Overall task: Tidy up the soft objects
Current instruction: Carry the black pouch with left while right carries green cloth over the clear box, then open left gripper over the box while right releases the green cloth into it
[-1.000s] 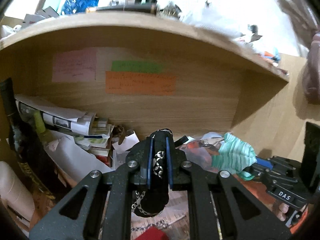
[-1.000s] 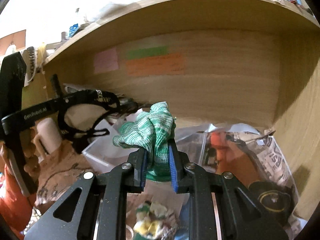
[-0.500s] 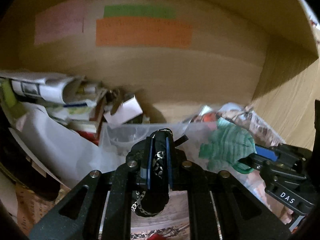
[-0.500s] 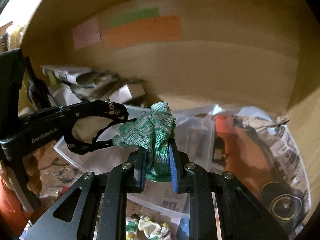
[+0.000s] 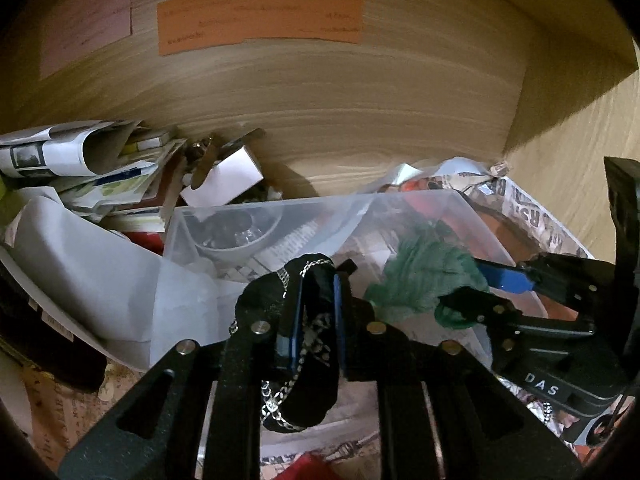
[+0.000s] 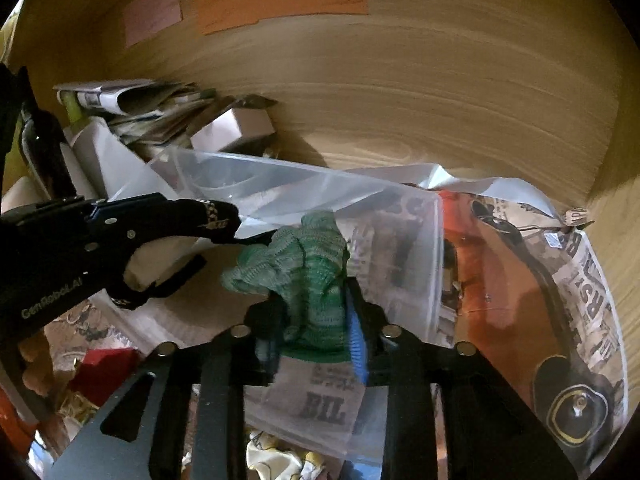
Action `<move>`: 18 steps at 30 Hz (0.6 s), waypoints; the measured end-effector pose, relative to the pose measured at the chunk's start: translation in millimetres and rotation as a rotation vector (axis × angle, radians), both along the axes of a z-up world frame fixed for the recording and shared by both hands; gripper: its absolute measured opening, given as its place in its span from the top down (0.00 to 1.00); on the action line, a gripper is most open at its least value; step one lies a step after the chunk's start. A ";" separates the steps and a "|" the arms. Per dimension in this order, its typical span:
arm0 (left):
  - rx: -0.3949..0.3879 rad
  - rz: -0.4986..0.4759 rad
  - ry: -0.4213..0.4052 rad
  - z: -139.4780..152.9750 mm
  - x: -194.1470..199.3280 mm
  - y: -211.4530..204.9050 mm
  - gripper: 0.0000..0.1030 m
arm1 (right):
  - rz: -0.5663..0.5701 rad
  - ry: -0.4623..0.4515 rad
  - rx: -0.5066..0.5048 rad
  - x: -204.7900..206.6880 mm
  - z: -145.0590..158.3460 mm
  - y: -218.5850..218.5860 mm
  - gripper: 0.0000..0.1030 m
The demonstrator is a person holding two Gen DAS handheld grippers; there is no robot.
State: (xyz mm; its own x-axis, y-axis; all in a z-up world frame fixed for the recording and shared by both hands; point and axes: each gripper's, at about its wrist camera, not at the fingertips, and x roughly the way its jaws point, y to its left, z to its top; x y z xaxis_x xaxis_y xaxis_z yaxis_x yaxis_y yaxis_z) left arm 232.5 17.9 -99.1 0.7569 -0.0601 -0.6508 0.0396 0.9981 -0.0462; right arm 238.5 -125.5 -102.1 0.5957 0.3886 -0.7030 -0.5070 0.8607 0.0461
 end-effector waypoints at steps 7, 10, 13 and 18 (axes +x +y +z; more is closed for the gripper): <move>0.025 -0.017 -0.045 12.9 -17.7 -6.7 0.60 | 0.011 -0.050 0.021 -12.9 15.8 -2.8 0.55; 0.015 -0.020 -0.080 23.8 -30.2 -4.8 0.51 | 0.014 -0.089 0.045 -23.7 28.8 -6.8 0.50; 0.005 -0.028 -0.110 35.7 -44.0 -1.1 0.44 | 0.019 -0.128 0.068 -37.2 42.1 -11.7 0.47; 0.000 -0.034 -0.173 52.3 -73.0 5.9 0.27 | 0.026 -0.194 0.103 -62.5 60.8 -24.3 0.36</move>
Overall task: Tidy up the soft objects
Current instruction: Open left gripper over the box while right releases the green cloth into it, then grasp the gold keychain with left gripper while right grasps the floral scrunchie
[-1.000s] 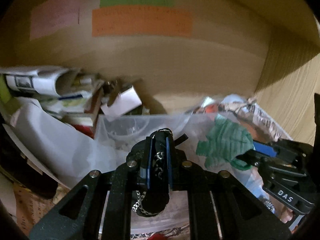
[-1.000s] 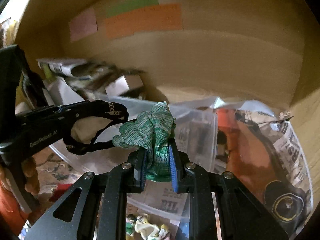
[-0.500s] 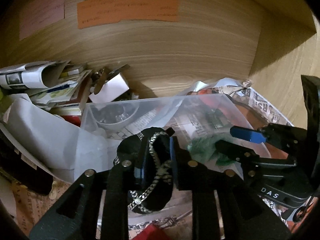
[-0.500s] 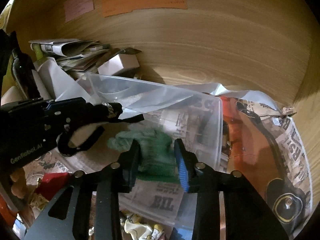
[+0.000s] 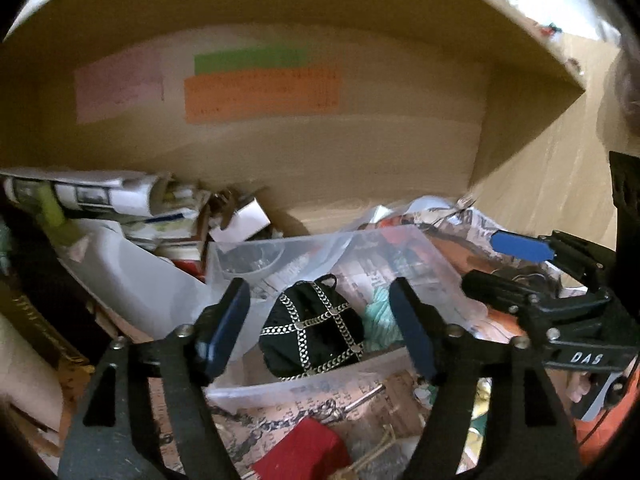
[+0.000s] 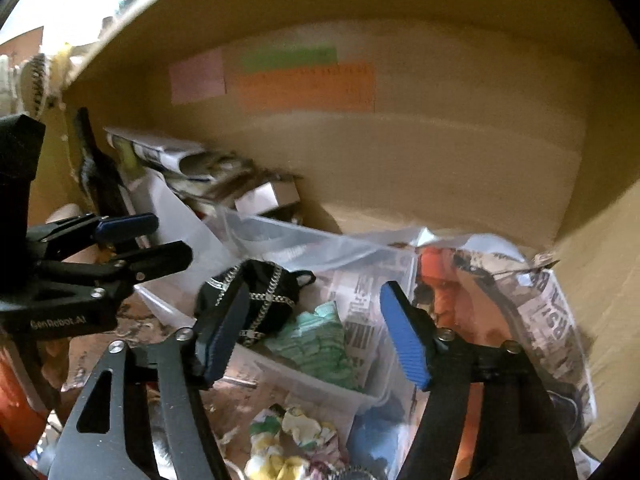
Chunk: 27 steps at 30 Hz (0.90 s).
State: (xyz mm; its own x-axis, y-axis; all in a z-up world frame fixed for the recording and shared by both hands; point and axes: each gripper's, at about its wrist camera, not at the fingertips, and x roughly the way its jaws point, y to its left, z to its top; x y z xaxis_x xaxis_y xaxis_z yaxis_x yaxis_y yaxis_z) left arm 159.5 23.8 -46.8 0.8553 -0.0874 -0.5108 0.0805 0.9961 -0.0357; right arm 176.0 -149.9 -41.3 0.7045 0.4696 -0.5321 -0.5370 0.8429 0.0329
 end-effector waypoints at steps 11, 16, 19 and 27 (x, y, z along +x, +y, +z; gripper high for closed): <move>0.004 0.015 0.045 -21.7 -37.0 21.1 0.15 | 0.004 0.003 0.009 -36.1 -12.0 -16.9 0.27; 0.005 0.026 0.144 -54.4 -36.5 32.0 0.15 | 0.015 0.078 -0.025 -38.6 -36.8 -15.2 0.27; 0.000 0.016 0.213 -75.4 -35.8 37.2 0.15 | 0.022 0.130 -0.046 -35.4 -51.3 -14.1 0.27; -0.010 -0.020 0.379 -122.1 -25.7 44.4 0.15 | 0.068 0.241 -0.093 -22.1 -73.7 -8.1 0.27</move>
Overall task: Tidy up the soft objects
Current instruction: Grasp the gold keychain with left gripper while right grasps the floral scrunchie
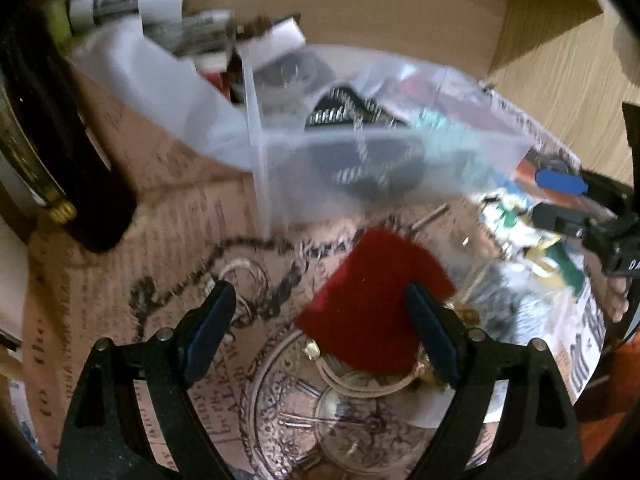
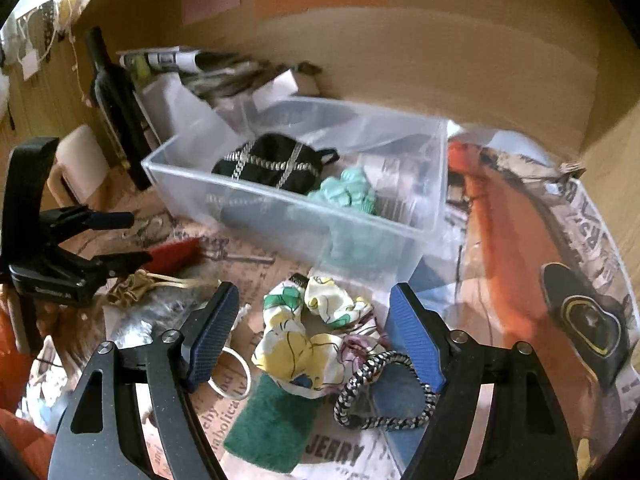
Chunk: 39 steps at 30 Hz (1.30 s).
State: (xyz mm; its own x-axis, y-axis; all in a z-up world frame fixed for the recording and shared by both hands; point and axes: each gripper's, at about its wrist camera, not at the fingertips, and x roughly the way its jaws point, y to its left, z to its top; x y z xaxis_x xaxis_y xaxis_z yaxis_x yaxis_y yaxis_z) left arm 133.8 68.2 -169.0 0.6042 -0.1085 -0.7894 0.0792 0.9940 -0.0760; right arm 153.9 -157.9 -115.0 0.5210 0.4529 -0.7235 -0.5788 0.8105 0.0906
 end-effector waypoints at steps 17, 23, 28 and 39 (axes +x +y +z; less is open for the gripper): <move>-0.023 0.006 -0.025 17.8 -3.0 9.1 0.68 | 0.054 0.084 -0.091 17.5 -29.5 13.7 0.61; -0.084 -0.051 -0.031 33.4 -10.6 -7.2 0.42 | 0.052 0.035 -0.093 12.3 -25.1 14.3 0.77; -0.070 -0.070 0.017 13.9 -4.9 -22.7 0.42 | 0.044 -0.008 -0.066 5.5 -14.1 10.2 0.78; -0.178 -0.026 0.027 4.5 -17.0 -3.3 0.74 | 0.013 -0.087 0.040 -7.1 17.1 -6.4 0.79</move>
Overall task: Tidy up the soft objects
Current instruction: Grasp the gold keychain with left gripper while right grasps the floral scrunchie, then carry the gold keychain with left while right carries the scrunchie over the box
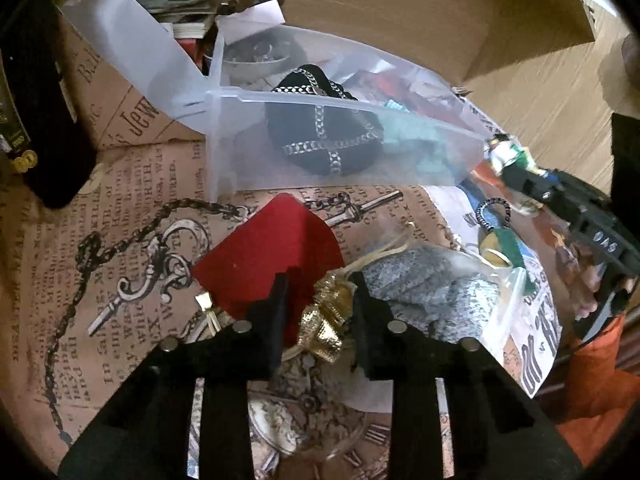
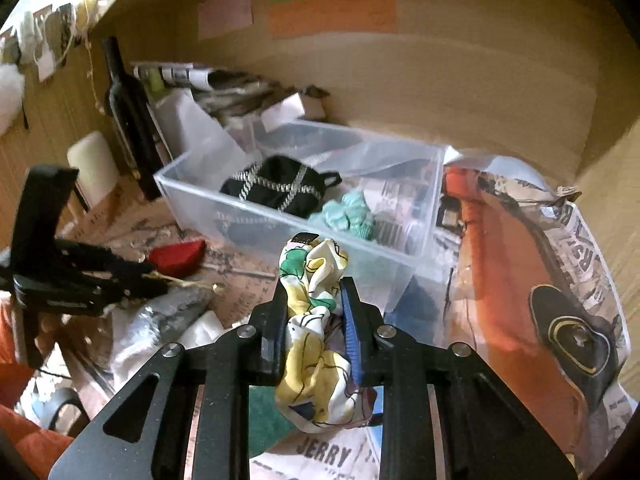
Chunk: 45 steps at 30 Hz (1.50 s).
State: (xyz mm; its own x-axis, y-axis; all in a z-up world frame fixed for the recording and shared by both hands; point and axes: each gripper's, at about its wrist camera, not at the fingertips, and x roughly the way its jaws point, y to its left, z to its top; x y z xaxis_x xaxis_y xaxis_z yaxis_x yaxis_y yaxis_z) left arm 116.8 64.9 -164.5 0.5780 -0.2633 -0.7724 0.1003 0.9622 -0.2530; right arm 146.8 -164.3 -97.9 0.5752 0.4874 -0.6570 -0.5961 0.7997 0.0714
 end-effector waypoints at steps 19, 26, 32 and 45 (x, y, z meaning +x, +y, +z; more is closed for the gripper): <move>0.068 0.022 -0.327 100.7 -34.0 -16.2 0.82 | -0.041 -0.145 0.152 -14.5 54.2 -18.4 0.79; 0.090 0.035 -0.435 128.5 -18.9 -26.6 0.82 | -0.055 -0.195 0.185 -8.4 70.6 -12.0 0.79; 0.100 0.063 -0.465 133.4 7.0 -28.9 0.82 | -0.068 -0.213 0.175 4.5 72.9 1.9 0.78; 0.117 0.084 -0.366 104.0 76.3 -35.3 0.82 | -0.069 -0.118 0.086 54.0 44.6 35.1 0.78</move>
